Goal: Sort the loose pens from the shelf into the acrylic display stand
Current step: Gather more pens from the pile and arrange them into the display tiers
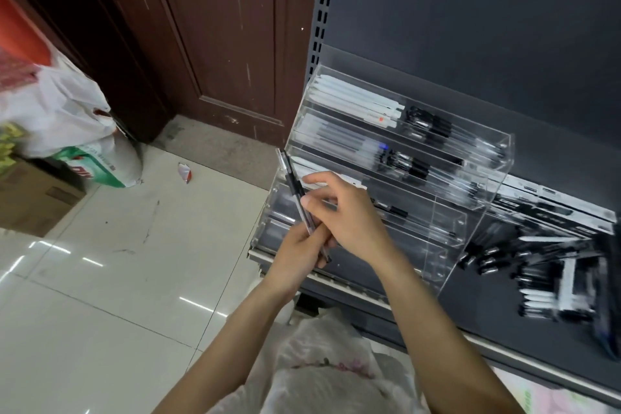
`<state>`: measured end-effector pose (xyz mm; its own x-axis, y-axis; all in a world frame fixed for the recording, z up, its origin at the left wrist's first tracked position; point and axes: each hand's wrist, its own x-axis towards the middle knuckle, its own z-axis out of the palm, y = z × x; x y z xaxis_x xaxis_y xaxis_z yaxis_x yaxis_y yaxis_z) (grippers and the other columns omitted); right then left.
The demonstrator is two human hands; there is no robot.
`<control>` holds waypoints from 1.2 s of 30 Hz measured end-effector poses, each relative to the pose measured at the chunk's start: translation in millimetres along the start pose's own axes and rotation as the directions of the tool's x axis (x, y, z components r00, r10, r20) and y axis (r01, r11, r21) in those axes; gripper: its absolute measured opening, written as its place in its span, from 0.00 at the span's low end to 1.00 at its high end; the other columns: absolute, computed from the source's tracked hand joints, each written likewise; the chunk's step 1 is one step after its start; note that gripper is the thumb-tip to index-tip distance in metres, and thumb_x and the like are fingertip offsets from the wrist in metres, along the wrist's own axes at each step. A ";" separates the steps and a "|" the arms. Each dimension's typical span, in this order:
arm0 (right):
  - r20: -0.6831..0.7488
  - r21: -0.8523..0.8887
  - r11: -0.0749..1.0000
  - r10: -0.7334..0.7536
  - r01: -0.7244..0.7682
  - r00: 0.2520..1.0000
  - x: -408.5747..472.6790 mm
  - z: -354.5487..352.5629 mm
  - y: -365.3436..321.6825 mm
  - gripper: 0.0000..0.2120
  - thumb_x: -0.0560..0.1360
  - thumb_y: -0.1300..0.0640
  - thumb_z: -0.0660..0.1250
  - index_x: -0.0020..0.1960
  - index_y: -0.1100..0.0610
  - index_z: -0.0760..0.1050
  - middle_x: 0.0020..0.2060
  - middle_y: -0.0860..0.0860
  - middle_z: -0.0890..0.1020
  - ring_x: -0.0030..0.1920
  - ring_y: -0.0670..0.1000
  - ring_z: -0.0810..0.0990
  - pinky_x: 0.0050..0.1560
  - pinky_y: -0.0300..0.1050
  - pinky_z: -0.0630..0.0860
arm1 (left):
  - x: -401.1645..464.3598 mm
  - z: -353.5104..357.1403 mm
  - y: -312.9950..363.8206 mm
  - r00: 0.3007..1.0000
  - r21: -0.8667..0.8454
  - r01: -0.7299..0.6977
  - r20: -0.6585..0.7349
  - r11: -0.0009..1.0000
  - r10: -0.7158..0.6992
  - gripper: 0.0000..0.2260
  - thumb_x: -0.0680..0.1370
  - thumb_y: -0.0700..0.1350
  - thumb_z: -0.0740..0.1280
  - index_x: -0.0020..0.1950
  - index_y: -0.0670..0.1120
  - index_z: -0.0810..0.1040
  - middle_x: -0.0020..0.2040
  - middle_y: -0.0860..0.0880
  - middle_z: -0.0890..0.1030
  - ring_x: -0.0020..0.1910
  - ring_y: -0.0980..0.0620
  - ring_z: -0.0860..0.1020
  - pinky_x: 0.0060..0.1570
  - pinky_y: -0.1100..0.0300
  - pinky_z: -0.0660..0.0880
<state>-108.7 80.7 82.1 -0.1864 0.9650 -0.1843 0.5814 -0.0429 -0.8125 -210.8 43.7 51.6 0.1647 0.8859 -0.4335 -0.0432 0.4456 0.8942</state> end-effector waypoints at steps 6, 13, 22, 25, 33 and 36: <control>-0.167 0.206 0.978 0.018 0.017 0.986 -10.8 -11.3 7.4 0.10 0.74 0.59 0.70 0.53 0.48 0.77 0.39 0.44 0.83 0.41 0.41 0.81 0.45 0.33 0.75 | -2.8 18.1 -1.1 0.992 -0.045 -0.006 0.124 0.999 0.011 0.14 0.81 0.42 0.59 0.37 0.45 0.76 0.28 0.54 0.77 0.28 0.57 0.71 0.28 0.66 0.69; -0.481 0.164 0.986 0.078 0.003 0.873 -32.4 -82.5 50.0 0.12 0.74 0.62 0.68 0.57 0.53 0.78 0.46 0.47 0.83 0.42 0.39 0.80 0.49 0.35 0.76 | 6.6 21.9 -13.4 0.998 -0.083 0.005 0.065 0.997 0.001 0.10 0.81 0.44 0.59 0.50 0.46 0.80 0.45 0.51 0.80 0.29 0.60 0.70 0.34 0.67 0.74; -0.290 -0.647 0.759 -0.162 -0.069 0.943 -25.9 -85.1 90.4 0.12 0.74 0.58 0.70 0.56 0.49 0.81 0.48 0.49 0.85 0.46 0.52 0.83 0.42 0.47 0.79 | 12.9 22.5 -18.6 1.000 -0.174 0.005 -0.016 0.985 -0.008 0.18 0.82 0.51 0.54 0.44 0.44 0.79 0.32 0.52 0.67 0.29 0.56 0.64 0.29 0.66 0.64; -0.231 -0.697 0.705 -0.050 -0.130 0.972 -20.5 -82.1 97.9 0.12 0.77 0.56 0.65 0.59 0.48 0.79 0.52 0.49 0.83 0.52 0.52 0.82 0.46 0.49 0.78 | 14.9 23.1 -18.6 0.999 -0.199 -0.013 -0.041 0.980 0.005 0.19 0.82 0.52 0.54 0.43 0.44 0.79 0.31 0.51 0.64 0.29 0.56 0.60 0.28 0.65 0.60; -0.271 -0.601 0.792 -0.077 -0.106 0.960 -41.1 -81.4 90.0 0.11 0.79 0.54 0.62 0.58 0.52 0.79 0.52 0.48 0.82 0.50 0.49 0.81 0.49 0.49 0.79 | 17.2 40.7 -17.1 0.997 -0.265 -0.039 -0.081 0.963 0.018 0.19 0.81 0.53 0.56 0.38 0.43 0.75 0.28 0.54 0.62 0.26 0.57 0.61 0.27 0.65 0.61; -0.318 -0.394 0.919 -0.107 -0.028 0.942 -66.3 -72.7 69.4 0.07 0.75 0.52 0.67 0.51 0.50 0.80 0.43 0.43 0.83 0.40 0.41 0.80 0.42 0.40 0.79 | 19.7 56.8 -14.2 0.998 -0.274 -0.021 -0.056 0.962 0.006 0.19 0.81 0.52 0.56 0.39 0.44 0.78 0.30 0.53 0.68 0.30 0.55 0.67 0.33 0.63 0.67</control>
<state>1.6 32.5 78.1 0.0137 0.9959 0.0890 0.8513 0.0350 -0.5235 -151.0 47.5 36.7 0.1088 0.8944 -0.4339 -0.3148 0.4450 0.8384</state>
